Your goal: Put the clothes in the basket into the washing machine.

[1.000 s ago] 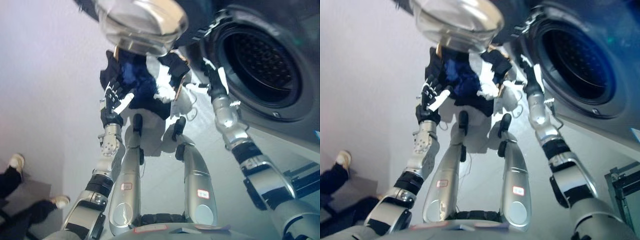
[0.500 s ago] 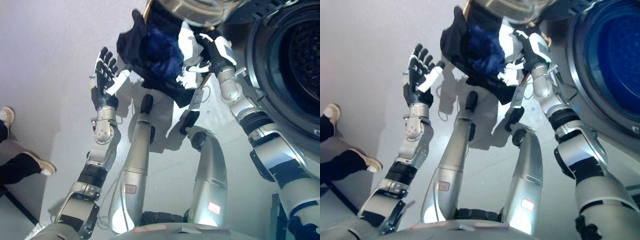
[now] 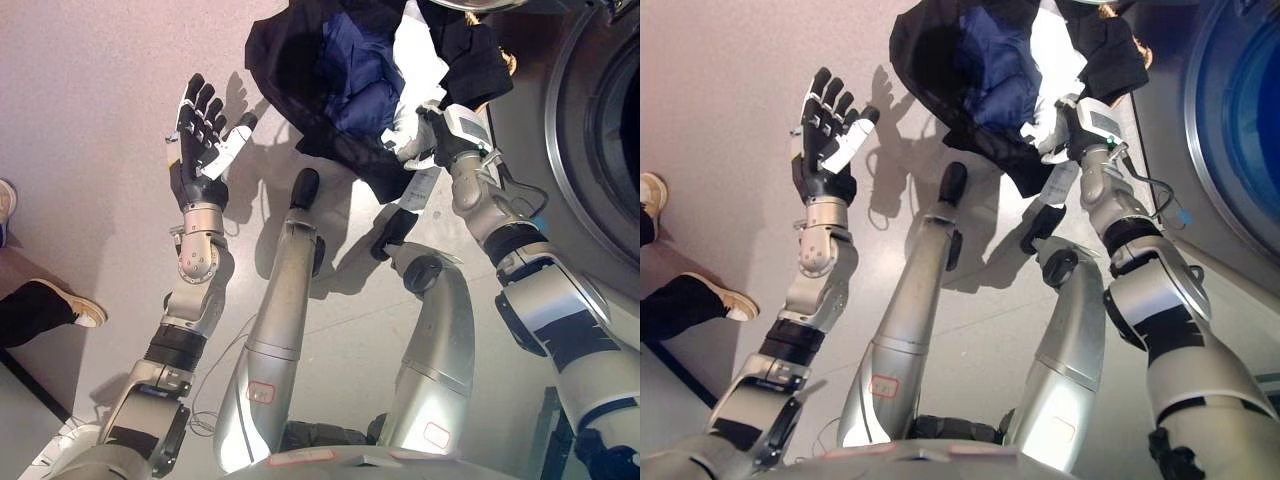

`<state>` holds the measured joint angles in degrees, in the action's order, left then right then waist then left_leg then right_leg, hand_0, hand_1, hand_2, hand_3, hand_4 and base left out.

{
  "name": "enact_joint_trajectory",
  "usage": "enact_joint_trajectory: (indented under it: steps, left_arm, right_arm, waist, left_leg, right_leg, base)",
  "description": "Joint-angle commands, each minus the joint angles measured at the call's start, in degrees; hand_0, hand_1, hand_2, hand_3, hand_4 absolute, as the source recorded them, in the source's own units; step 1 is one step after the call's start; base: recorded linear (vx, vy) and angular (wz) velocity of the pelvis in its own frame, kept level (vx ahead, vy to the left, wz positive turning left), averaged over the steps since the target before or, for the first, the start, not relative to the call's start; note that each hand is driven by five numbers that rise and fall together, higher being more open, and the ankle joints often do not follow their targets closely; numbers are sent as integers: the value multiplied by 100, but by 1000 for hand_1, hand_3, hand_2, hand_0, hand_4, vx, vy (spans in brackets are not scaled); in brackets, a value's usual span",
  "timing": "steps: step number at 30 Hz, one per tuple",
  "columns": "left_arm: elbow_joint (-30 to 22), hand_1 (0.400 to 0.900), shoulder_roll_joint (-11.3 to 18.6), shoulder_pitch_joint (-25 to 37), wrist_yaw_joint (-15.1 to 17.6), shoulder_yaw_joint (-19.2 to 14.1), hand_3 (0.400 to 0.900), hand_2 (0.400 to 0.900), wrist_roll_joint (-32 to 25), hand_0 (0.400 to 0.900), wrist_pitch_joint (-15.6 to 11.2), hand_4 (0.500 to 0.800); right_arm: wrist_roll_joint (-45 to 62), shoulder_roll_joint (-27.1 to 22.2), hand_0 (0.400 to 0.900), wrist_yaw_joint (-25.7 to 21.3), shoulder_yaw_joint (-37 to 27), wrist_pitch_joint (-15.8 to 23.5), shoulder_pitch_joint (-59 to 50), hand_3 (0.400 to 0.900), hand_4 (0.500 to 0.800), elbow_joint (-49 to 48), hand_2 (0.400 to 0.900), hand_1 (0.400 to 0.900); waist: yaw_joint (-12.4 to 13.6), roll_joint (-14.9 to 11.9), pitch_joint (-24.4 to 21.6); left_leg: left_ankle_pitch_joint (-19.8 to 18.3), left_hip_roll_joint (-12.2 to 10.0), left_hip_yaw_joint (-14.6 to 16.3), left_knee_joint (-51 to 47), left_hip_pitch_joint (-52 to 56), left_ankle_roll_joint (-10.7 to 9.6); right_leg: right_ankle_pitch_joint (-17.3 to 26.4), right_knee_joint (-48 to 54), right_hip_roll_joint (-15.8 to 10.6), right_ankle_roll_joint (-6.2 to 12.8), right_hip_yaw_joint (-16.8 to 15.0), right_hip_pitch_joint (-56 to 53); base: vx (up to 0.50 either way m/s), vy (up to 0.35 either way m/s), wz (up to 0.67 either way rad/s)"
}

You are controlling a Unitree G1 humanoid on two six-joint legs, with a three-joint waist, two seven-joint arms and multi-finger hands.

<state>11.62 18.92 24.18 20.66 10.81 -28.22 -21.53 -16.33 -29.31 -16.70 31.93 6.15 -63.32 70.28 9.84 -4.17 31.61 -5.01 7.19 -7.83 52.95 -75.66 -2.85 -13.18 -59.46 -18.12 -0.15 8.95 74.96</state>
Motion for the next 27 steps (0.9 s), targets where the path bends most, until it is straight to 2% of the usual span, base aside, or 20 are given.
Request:
enact_joint_trajectory:
  steps: [1,10,20,21,22,23,27]
  left_arm:
    - [-765,900,-86,-205,-4,47,900,900,-31,900,-577,800]
    - [-988,900,-28,-301,127,68,900,900,17,900,-607,800]
    - [-1042,900,-91,-307,18,97,900,900,25,900,-610,800]
    - [-1029,900,-102,-331,-7,103,900,900,-21,900,-610,800]
    - [-1029,900,-101,-332,-8,102,900,900,-22,900,-611,800]
    - [-1018,900,-110,-346,-28,102,900,900,-71,900,-603,800]
    - [-1045,900,-109,-377,-63,94,900,900,-116,900,-602,800]
  right_arm:
    - [-165,-428,900,-355,107,-13,-186,900,800,282,900,900]
    - [-531,-866,900,-658,202,-327,-556,900,800,622,900,900]
    - [-504,-866,900,-220,364,-190,-399,900,800,505,900,900]
    - [-500,-828,843,-127,385,-184,-375,843,766,513,843,843]
    - [-500,-827,843,-127,386,-184,-375,843,766,514,843,843]
    - [-544,-819,400,-86,428,-181,-373,400,500,530,400,400]
    - [-593,-808,400,-34,467,-192,-370,400,500,569,400,400]
  waist:
    - [230,395,-364]
    - [293,490,-421]
    - [276,514,-485]
    - [279,516,-496]
    - [278,513,-500]
    - [285,515,-510]
    - [296,529,-524]
  left_leg:
    - [-556,121,-153,208,-144,239]
    - [-612,225,-107,523,-593,246]
    - [-698,307,-1,883,-947,288]
    - [-684,307,2,885,-978,287]
    - [-684,307,4,886,-983,287]
    - [-668,315,7,893,-1005,292]
    - [-648,334,-9,921,-1051,291]
  right_leg:
    - [-246,-309,-69,523,-279,220]
    - [-392,-812,-199,518,-511,789]
    - [-542,-1281,-264,477,-705,1229]
    - [-543,-1299,-265,474,-716,1263]
    - [-543,-1301,-265,474,-719,1269]
    - [-538,-1321,-269,463,-722,1300]
    - [-542,-1373,-275,458,-742,1361]
  base:
    - [-16,20,6]
    - [-3,2,1]
    - [0,-1,0]
    - [0,0,0]
    - [0,0,0]
    - [0,0,0]
    - [0,0,0]
